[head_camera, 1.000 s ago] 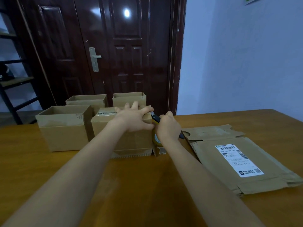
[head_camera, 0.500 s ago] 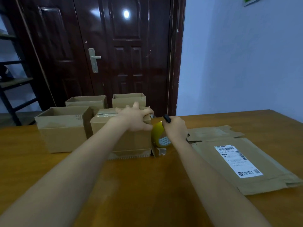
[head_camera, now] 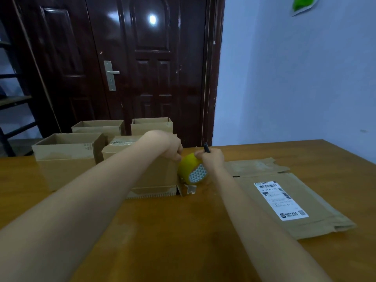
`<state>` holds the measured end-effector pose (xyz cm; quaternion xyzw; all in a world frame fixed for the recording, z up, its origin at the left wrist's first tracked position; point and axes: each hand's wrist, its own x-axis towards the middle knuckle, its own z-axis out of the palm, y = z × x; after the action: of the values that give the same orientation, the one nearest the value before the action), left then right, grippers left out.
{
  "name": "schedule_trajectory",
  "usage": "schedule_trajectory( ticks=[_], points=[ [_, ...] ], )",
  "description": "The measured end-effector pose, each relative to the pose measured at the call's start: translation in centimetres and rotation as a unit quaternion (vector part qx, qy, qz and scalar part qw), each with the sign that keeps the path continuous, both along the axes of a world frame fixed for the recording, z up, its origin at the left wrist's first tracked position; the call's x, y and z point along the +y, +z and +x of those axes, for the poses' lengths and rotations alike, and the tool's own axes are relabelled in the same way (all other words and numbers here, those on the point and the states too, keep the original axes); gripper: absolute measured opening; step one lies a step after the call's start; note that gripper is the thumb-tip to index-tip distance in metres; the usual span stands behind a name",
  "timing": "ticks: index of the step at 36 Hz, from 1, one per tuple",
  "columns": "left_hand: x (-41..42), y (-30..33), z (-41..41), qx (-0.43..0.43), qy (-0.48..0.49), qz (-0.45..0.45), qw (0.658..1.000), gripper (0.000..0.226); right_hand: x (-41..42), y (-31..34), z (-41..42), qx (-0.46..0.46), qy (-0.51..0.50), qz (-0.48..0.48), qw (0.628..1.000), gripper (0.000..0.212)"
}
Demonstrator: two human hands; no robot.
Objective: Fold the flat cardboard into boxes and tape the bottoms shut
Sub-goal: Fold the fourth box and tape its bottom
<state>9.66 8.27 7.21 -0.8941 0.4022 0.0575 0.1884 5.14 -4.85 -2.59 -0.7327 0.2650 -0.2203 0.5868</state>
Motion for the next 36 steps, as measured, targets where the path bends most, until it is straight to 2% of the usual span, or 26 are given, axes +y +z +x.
schedule_trajectory(
  ticks=[5, 9, 12, 14, 16, 17, 18, 21, 26, 30, 33, 34, 36],
  points=[
    [0.4, -1.9, 1.8, 0.01, 0.011, -0.07, 0.997, 0.03, -0.2, 0.1, -0.3, 0.0, -0.011, 0.051, 0.999, 0.012],
    [1.0, -3.3, 1.4, 0.006, 0.043, -0.157, 0.987, 0.041, -0.2, 0.3, -0.4, 0.016, -0.022, 0.078, 0.997, 0.019],
    [1.6, -3.6, -1.1, -0.138, -0.02, -0.19, 0.972, 0.045, -0.3, 0.1, -0.8, 0.008, -0.027, 0.06, 0.998, 0.014],
    [1.9, -4.5, -2.2, -0.224, -0.097, -0.253, 0.936, 0.039, -0.5, 0.1, -1.3, -0.004, -0.03, 0.045, 0.999, 0.009],
    [1.9, -5.7, -3.2, -0.245, -0.171, -0.339, 0.892, 0.029, -0.4, 0.5, -2.0, -0.011, -0.016, 0.021, 1.0, 0.009],
    [1.9, -6.3, -3.9, -0.233, -0.195, -0.371, 0.878, 0.027, -0.4, 0.8, -2.3, -0.013, -0.005, 0.003, 1.0, 0.008],
    [1.7, -6.9, -4.7, -0.205, -0.189, -0.377, 0.883, 0.028, -0.3, 1.1, -2.7, -0.016, 0.007, -0.015, 1.0, 0.012],
    [0.8, -9.1, -6.1, -0.133, -0.085, -0.375, 0.914, 0.043, -0.1, 2.2, -3.9, -0.02, 0.044, -0.043, 0.998, 0.017],
    [0.3, -10.3, -6.7, -0.053, 0.012, -0.436, 0.898, 0.052, -0.2, 3.8, -6.4, -0.001, 0.115, -0.046, 0.992, 0.01],
    [1.1, -9.7, -6.1, 0.049, 0.026, -0.446, 0.894, 0.05, -0.4, 3.6, -7.1, -0.001, 0.121, -0.005, 0.993, 0.004],
    [2.4, -9.5, -6.5, 0.178, 0.006, -0.512, 0.84, 0.035, -0.2, 3.3, -7.5, -0.011, 0.145, 0.051, 0.988, 0.009],
    [2.9, -9.7, -6.7, 0.194, 0.002, -0.526, 0.828, 0.035, -0.1, 3.1, -7.6, -0.022, 0.15, 0.084, 0.985, 0.006],
    [3.7, -10.3, -7.0, 0.179, -0.007, -0.526, 0.832, 0.039, 0.3, 2.7, -7.8, -0.034, 0.158, 0.16, 0.974, 0.007]
  ],
)
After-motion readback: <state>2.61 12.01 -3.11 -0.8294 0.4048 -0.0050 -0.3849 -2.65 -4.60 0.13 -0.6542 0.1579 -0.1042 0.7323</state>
